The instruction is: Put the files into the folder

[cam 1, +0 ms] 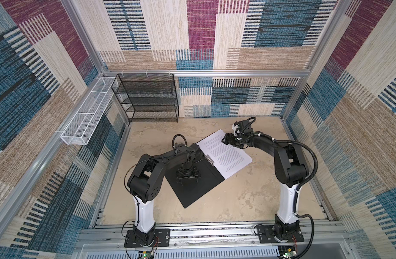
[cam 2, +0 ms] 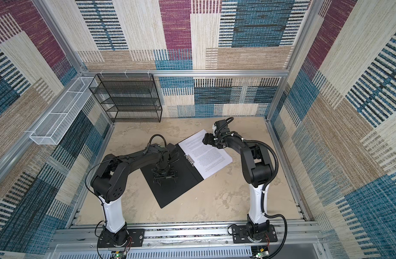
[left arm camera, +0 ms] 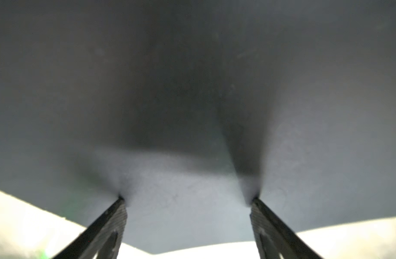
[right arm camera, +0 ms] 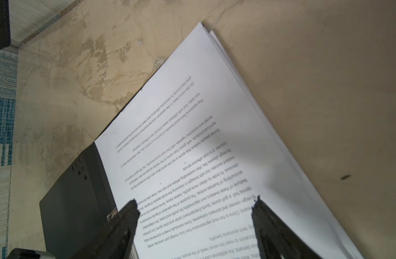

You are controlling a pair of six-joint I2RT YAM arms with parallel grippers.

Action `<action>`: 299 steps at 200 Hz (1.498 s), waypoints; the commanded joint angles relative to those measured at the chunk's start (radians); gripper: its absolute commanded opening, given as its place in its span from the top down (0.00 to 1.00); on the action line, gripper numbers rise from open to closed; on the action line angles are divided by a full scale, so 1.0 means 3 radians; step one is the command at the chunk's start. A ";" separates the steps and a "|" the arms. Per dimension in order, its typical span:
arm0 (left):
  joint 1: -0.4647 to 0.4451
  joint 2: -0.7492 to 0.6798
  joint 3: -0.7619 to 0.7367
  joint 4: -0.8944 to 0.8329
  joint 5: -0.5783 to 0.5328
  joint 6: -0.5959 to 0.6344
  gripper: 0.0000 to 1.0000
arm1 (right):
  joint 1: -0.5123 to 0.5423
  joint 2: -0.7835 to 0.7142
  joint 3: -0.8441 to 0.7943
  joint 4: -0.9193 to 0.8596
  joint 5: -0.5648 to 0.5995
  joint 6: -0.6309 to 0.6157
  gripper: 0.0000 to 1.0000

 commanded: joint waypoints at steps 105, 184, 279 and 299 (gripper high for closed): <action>0.0530 -0.1780 -0.1445 0.2243 -0.0526 0.0083 0.02 | -0.0468 -0.0464 -0.0738 0.0483 0.0219 0.0147 0.00; 0.1306 -0.1589 -0.2196 0.3194 0.0290 -0.0032 0.03 | -0.0612 -0.0158 -0.0782 0.0582 -0.0289 0.0122 0.00; 0.1282 -0.0892 -0.2197 0.3723 0.1029 -0.0074 0.01 | -0.0600 -0.0110 -0.1163 0.0870 -0.0935 0.0240 0.02; 0.1264 -0.0965 -0.2182 0.3844 0.1110 -0.0137 0.01 | -0.0568 -0.0099 -0.1207 0.0898 -0.0962 0.0240 0.02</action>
